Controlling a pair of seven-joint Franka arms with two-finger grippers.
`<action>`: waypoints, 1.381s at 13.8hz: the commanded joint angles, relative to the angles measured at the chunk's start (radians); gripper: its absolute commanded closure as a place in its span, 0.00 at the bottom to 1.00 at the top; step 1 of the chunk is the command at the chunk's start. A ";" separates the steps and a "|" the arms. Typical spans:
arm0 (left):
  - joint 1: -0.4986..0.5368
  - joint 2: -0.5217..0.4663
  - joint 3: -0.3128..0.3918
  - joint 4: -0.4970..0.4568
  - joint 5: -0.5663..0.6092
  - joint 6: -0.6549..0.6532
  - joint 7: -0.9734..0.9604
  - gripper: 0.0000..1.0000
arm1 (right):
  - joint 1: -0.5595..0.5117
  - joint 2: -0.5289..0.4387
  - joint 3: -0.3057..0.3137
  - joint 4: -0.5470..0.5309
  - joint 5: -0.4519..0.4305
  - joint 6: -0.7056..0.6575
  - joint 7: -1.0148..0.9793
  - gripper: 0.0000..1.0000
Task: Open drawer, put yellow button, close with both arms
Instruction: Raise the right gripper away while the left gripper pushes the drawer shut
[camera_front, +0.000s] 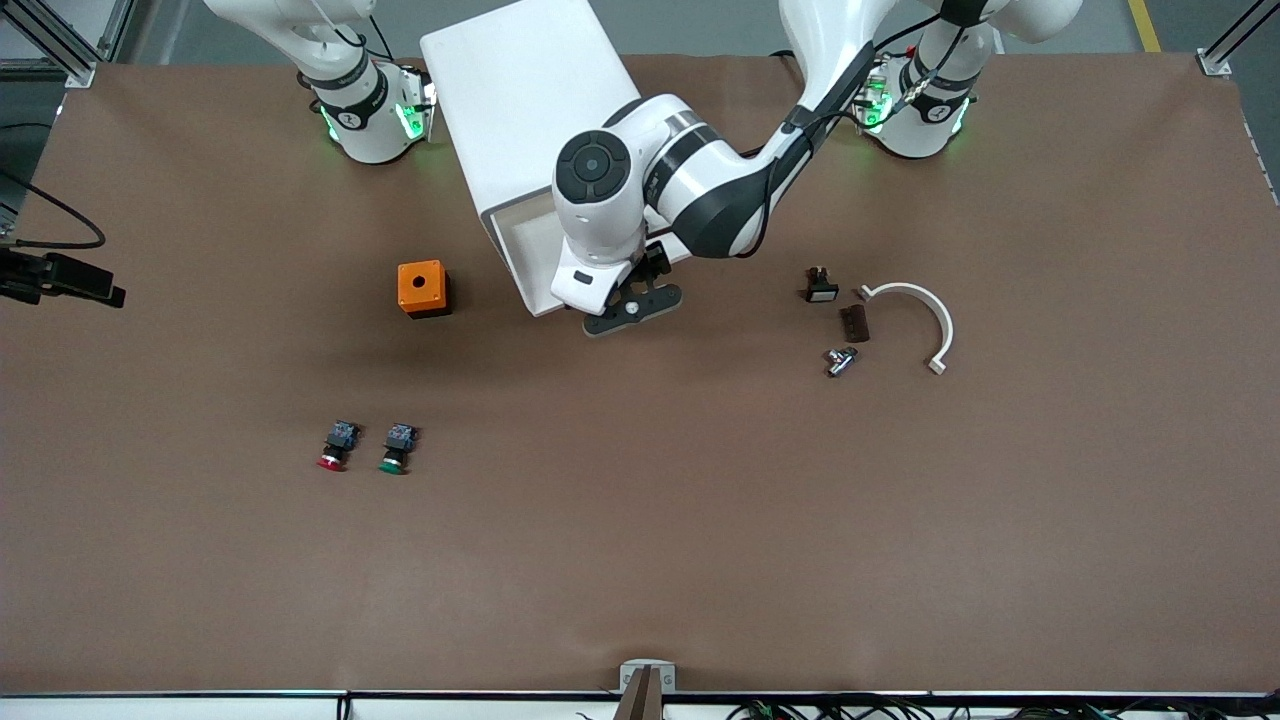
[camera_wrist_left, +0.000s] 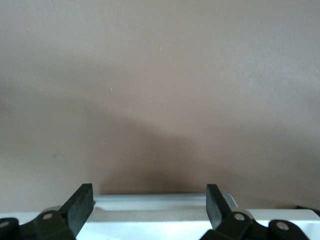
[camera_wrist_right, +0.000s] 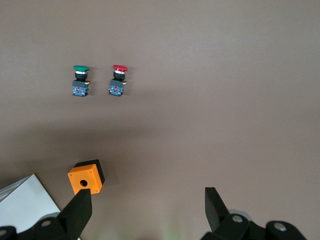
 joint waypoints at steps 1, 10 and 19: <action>-0.021 -0.007 0.005 -0.013 -0.060 0.009 -0.014 0.01 | 0.011 0.001 0.011 0.011 -0.004 -0.008 0.059 0.00; -0.070 -0.009 0.001 -0.061 -0.212 0.000 -0.039 0.01 | 0.066 0.021 0.009 0.063 0.005 -0.002 0.179 0.00; -0.070 -0.006 -0.001 -0.089 -0.402 0.006 -0.041 0.01 | 0.063 -0.060 0.009 -0.015 -0.054 -0.039 0.173 0.00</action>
